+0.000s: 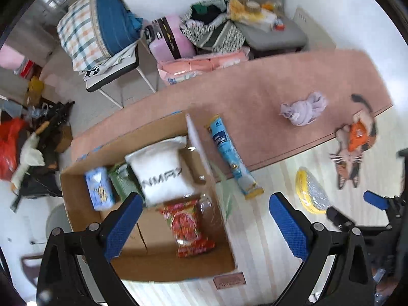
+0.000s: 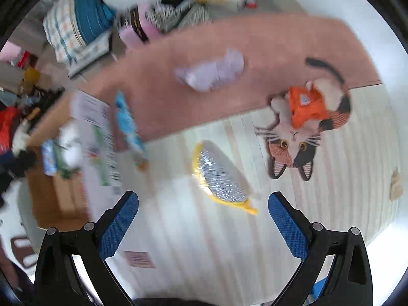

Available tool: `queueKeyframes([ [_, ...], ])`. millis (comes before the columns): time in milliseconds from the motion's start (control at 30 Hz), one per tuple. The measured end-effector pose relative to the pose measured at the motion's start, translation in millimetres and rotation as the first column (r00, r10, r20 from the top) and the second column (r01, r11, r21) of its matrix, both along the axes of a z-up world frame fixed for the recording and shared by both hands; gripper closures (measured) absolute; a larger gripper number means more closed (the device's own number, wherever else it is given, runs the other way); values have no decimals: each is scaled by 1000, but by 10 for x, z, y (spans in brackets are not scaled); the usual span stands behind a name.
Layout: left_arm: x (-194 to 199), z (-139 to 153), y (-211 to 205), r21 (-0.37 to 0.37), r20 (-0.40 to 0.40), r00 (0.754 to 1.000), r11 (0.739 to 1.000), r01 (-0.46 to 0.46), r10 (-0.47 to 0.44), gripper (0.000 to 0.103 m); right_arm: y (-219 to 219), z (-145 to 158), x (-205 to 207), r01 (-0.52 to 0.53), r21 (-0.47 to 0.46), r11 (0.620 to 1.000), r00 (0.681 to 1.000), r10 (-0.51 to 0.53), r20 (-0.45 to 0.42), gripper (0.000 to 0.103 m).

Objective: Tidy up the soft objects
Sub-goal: 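Grasp the lilac sock with the left tool while the right tool grasps the yellow sponge, then place the sock and sponge into the box and open both tools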

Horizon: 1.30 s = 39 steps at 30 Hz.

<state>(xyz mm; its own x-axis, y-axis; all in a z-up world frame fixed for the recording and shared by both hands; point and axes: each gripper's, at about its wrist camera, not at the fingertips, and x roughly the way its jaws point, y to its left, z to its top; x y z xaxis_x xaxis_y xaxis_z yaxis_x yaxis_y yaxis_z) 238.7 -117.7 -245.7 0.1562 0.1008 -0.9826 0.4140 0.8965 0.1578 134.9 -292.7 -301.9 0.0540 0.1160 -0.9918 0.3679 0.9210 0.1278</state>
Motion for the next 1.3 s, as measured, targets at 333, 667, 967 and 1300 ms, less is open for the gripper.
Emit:
queueKeyframes([
  [333,465,-794,-747,176,-121,990,980,92,-71,1,20,-1218,145,-134,61,989,968,144,-207,45],
  [667,459,-967,-1794,119,-87,928,921,371,-363,1,-865,-1249,-26,79,33,996,979,-71,-189,50],
  [967,283,-1576,-2571,198,-197,769,744,638,-608,1,-1575,-1316,-82,188,96,977,965,-165,-204,46],
  [1300,195,-1725,-2422,111,-249,831,837,536,-498,64,-1657,-1416,-28,180,92,979,967,-159,-201,57],
])
